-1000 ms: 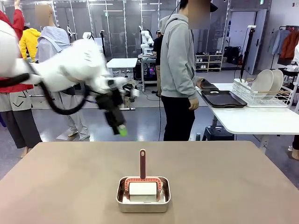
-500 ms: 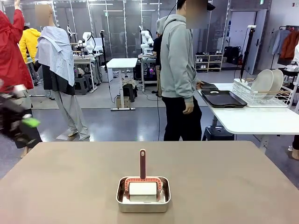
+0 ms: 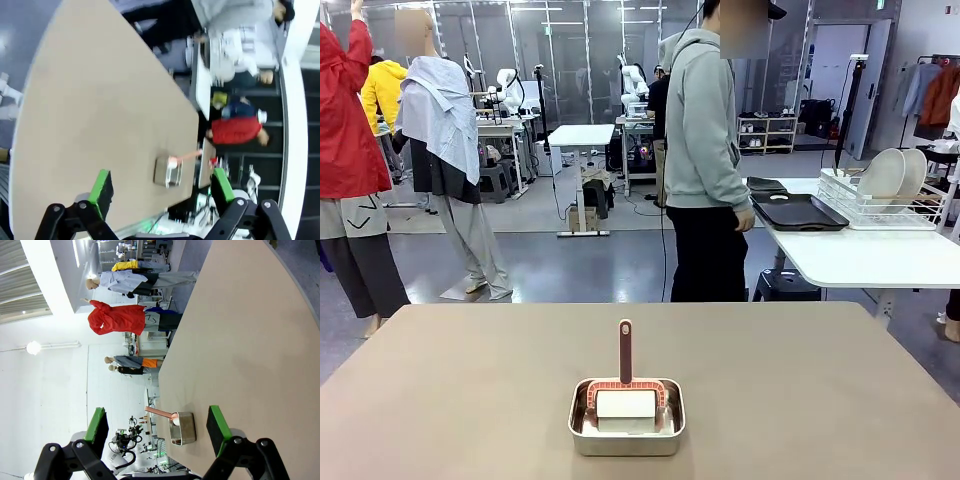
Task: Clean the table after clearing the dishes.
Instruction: Place the Lint Roller back on top of the Airtight Container.
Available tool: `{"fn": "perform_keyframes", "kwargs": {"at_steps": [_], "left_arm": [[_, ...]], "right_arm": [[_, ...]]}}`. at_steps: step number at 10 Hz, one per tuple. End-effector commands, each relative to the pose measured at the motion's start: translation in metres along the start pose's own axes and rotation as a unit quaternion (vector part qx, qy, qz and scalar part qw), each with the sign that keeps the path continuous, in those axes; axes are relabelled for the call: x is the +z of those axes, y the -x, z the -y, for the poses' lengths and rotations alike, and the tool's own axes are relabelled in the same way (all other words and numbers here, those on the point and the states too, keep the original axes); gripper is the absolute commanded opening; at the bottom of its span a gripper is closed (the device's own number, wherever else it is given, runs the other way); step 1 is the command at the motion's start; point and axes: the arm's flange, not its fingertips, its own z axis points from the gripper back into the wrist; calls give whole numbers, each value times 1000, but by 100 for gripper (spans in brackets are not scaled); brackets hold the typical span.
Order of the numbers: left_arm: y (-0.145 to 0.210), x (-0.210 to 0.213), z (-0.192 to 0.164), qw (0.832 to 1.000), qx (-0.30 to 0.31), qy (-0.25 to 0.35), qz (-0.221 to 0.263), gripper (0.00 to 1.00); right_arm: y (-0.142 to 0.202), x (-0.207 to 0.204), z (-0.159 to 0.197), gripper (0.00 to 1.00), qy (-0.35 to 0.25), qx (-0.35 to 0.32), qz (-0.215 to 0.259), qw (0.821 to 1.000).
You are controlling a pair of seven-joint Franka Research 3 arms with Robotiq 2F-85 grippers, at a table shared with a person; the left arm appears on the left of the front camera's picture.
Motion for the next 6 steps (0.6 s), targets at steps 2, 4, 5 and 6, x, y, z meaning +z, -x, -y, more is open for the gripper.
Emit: {"fn": "perform_keyframes", "kwargs": {"at_steps": [2, 4, 5, 6], "left_arm": [[3, -16, 11, 999, -15, 2, -46, 100], [3, -16, 11, 999, -15, 2, -46, 100], [3, -16, 11, 999, -15, 2, -46, 100], [3, -16, 11, 999, -15, 2, -46, 100]], "right_arm": [[1, 2, -2, 100, 0, 3, -3, 1000], [1, 2, -2, 100, 0, 3, -3, 1000], [1, 2, -2, 100, 0, 3, -3, 1000], [1, 2, -2, 100, 0, 3, -3, 1000]]}}
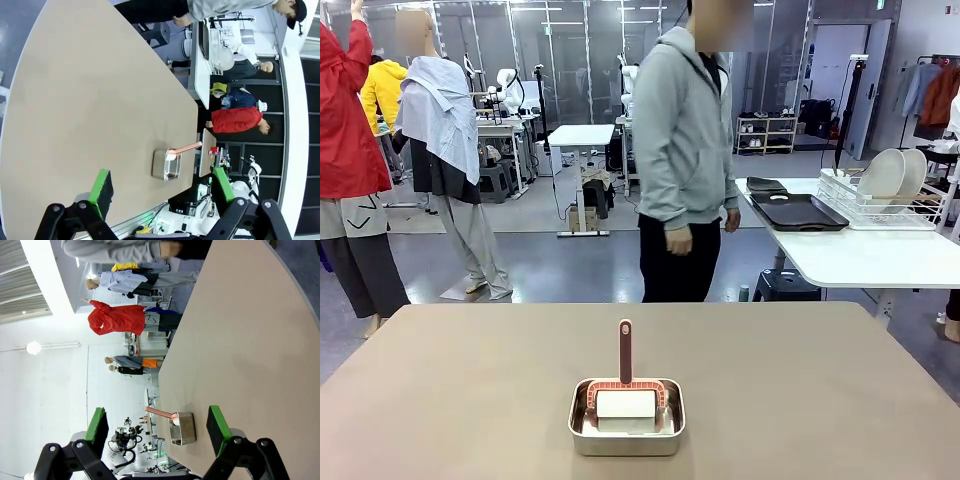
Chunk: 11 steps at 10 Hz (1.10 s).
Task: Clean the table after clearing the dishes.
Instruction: Place the Lint Roller back on top of the Airtight Container.
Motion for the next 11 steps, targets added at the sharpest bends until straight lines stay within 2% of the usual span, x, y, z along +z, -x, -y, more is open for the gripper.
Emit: {"fn": "perform_keyframes", "kwargs": {"at_steps": [1, 11], "left_arm": [[3, 7, 0, 1000, -3, -3, -7, 100], [3, 7, 0, 1000, -3, -3, -7, 100]], "right_arm": [[1, 3, -2, 100, 0, 3, -3, 1000], [1, 3, -2, 100, 0, 3, -3, 1000]]}}
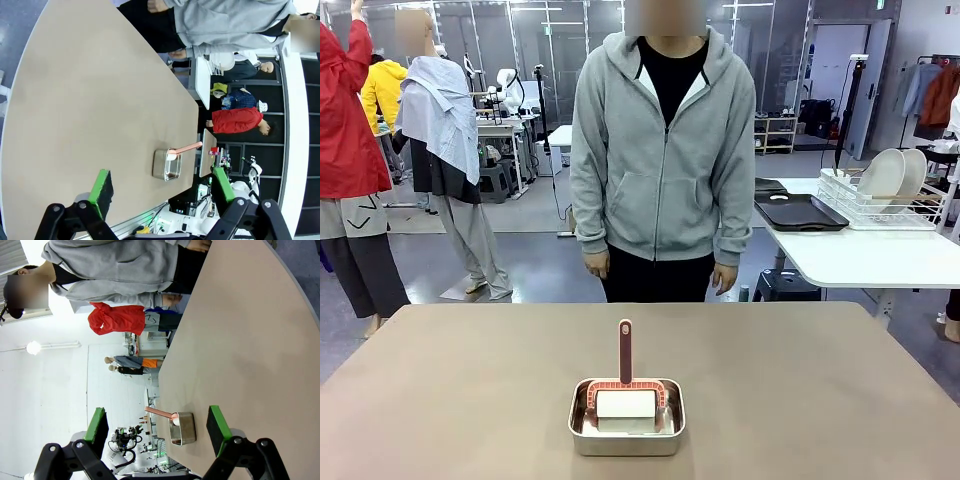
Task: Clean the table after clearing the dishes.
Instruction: Place the Lint Roller back on top of the Airtight Container.
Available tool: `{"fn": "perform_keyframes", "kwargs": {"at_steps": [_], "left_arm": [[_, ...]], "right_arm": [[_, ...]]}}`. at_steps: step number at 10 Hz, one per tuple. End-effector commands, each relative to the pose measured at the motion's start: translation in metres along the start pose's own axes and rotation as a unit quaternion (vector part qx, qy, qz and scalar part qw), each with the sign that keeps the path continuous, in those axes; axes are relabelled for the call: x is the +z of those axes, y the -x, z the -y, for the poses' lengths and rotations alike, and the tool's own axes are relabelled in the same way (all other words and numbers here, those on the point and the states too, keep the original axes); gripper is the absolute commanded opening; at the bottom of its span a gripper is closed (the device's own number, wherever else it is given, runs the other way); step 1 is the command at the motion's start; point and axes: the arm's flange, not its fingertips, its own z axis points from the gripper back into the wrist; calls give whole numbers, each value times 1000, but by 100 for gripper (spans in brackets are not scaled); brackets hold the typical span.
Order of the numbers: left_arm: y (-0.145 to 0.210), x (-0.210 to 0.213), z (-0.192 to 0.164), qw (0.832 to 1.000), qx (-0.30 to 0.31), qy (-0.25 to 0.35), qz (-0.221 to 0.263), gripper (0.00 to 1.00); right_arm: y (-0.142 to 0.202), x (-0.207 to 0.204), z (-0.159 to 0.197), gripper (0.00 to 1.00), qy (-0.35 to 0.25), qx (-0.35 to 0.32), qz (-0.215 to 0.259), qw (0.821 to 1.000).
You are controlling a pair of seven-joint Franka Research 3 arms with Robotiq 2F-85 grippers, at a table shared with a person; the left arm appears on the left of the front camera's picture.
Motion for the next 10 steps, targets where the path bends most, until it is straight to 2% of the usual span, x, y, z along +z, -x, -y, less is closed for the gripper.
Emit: {"fn": "perform_keyframes", "kwargs": {"at_steps": [1, 10], "left_arm": [[2, 6, 1, 1000, -3, -1, -8, 100], [2, 6, 1, 1000, -3, -1, -8, 100]], "right_arm": [[1, 3, -2, 100, 0, 3, -3, 1000], [1, 3, -2, 100, 0, 3, -3, 1000]]}}
